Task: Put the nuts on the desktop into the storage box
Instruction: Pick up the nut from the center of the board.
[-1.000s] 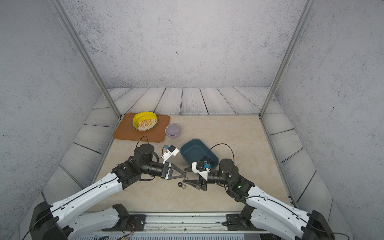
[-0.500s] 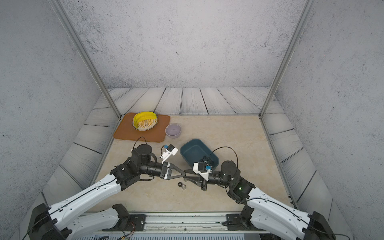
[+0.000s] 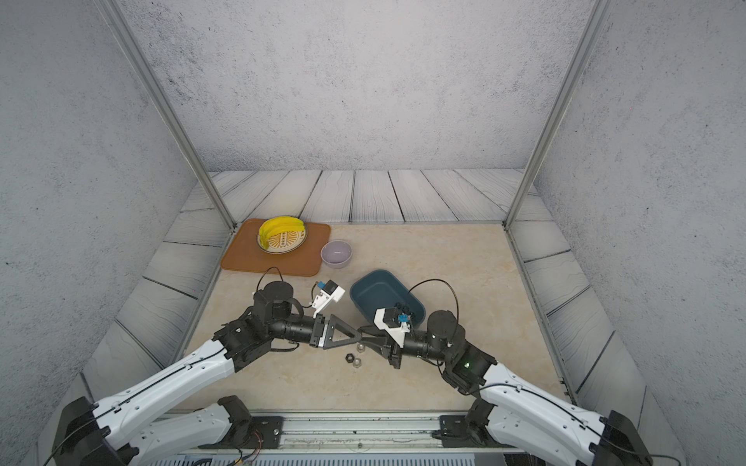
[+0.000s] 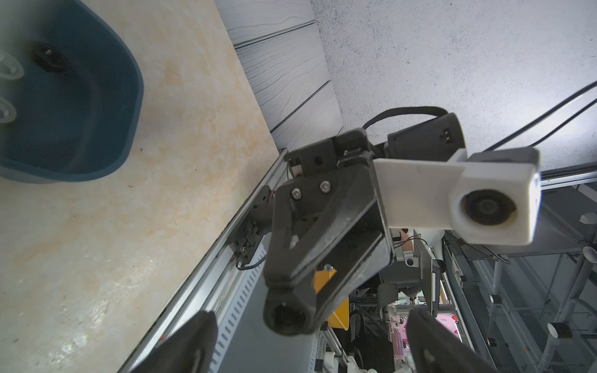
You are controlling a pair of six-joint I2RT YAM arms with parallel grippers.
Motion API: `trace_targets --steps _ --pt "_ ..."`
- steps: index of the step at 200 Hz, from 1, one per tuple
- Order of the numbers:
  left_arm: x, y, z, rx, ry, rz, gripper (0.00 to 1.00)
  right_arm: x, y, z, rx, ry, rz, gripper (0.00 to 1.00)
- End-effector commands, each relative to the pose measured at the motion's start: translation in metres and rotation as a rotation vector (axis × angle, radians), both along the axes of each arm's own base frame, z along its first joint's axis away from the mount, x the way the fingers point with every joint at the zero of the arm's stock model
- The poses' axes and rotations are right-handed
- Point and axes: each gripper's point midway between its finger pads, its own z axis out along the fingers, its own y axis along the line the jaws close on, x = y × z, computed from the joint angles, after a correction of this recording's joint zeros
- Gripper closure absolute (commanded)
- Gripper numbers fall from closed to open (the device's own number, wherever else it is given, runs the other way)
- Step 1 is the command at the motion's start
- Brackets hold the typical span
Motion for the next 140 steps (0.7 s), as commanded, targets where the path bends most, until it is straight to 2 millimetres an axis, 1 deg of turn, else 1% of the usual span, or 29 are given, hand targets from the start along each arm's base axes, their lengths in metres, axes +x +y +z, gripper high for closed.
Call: trace_targets --steps 1,18,24,32,38,55,66,81,97,116,140 --pt "0.006 0.008 -0.007 0.056 -0.046 0.051 0.02 0.023 -0.007 -0.01 -0.074 0.156 -0.159 0.87" --pt "0.015 0.018 -0.021 0.15 -0.07 0.116 0.01 0.036 -0.013 -0.021 -0.153 0.209 -0.246 0.86" --pt "0.018 0.023 -0.03 0.209 -0.076 0.141 0.02 0.04 -0.015 -0.025 -0.182 0.224 -0.277 0.86" --pt "0.022 0.029 -0.037 0.263 -0.086 0.164 0.02 0.047 -0.019 -0.031 -0.223 0.241 -0.325 0.86" --pt "0.023 0.03 -0.038 0.276 -0.087 0.164 0.02 0.053 -0.022 -0.036 -0.254 0.255 -0.36 0.86" --pt "0.022 0.027 -0.03 0.226 -0.086 0.147 0.02 0.064 -0.029 -0.05 -0.357 0.289 -0.434 0.85" --pt "0.025 0.028 -0.03 0.222 -0.091 0.167 0.02 0.072 -0.033 -0.058 -0.426 0.312 -0.48 0.85" --pt "0.028 0.034 -0.037 0.271 -0.095 0.194 0.02 0.081 -0.037 -0.067 -0.503 0.338 -0.524 0.85" --pt "0.031 0.041 -0.049 0.342 -0.092 0.21 0.02 0.091 -0.041 -0.076 -0.598 0.343 -0.557 0.85" --pt "0.033 0.046 -0.06 0.397 -0.095 0.219 0.02 0.105 -0.047 -0.079 -0.699 0.356 -0.604 0.85" --pt "0.036 0.05 -0.065 0.434 -0.122 0.225 0.02 0.119 -0.054 -0.085 -0.799 0.385 -0.642 0.84"
